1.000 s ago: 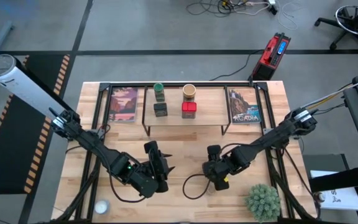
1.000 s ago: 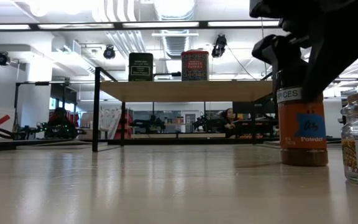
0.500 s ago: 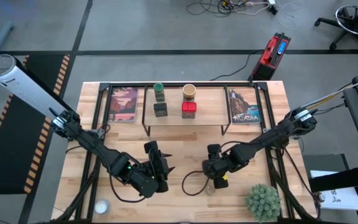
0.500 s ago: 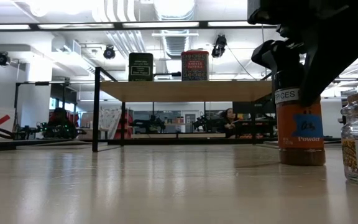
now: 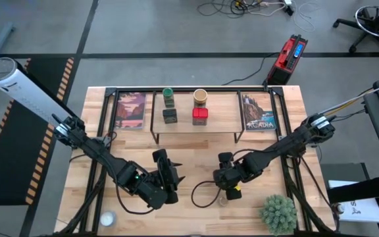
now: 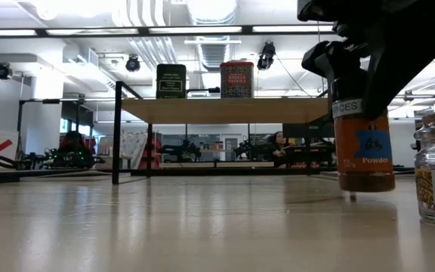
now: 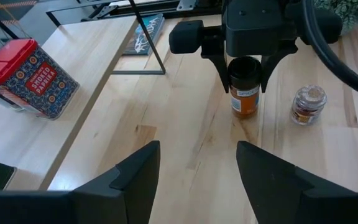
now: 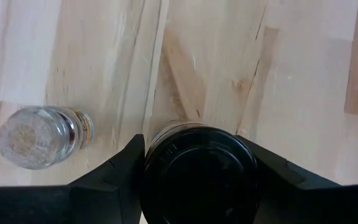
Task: Shelf spices
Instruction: Put the black seasoning bottle on the shelf
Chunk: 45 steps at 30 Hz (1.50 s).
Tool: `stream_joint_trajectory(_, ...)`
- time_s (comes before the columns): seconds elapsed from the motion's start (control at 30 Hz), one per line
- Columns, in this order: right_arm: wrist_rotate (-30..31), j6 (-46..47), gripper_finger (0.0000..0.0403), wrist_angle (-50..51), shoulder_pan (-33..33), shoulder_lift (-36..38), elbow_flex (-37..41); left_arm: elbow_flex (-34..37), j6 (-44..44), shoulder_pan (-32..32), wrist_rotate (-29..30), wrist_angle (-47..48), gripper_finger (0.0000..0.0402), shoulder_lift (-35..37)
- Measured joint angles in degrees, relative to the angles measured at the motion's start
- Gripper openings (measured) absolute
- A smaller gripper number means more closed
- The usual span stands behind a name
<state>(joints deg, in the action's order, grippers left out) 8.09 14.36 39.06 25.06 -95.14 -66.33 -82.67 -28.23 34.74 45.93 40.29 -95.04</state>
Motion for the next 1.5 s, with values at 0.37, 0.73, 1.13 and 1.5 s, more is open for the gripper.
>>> stream_joint_trajectory(0.37,0.1,-0.3,0.0189,1.7,0.0,2.3,-0.2,0.0,0.0,0.0,-0.5,0.0,0.0205,0.0)
stream_joint_trajectory(0.73,0.9,-2.1,0.019,2.8,-3.3,11.9,-2.3,0.0,0.0,0.0,-0.5,-0.2,0.0196,0.0)
stream_joint_trajectory(1.13,1.1,-5.5,0.019,5.2,-9.8,20.4,-2.5,0.0,0.0,0.0,-0.5,-0.2,0.0211,0.0)
stream_joint_trajectory(1.5,1.0,-9.5,0.019,8.4,-14.9,23.0,-4.2,0.0,0.0,0.0,-0.5,-0.3,0.0206,0.0)
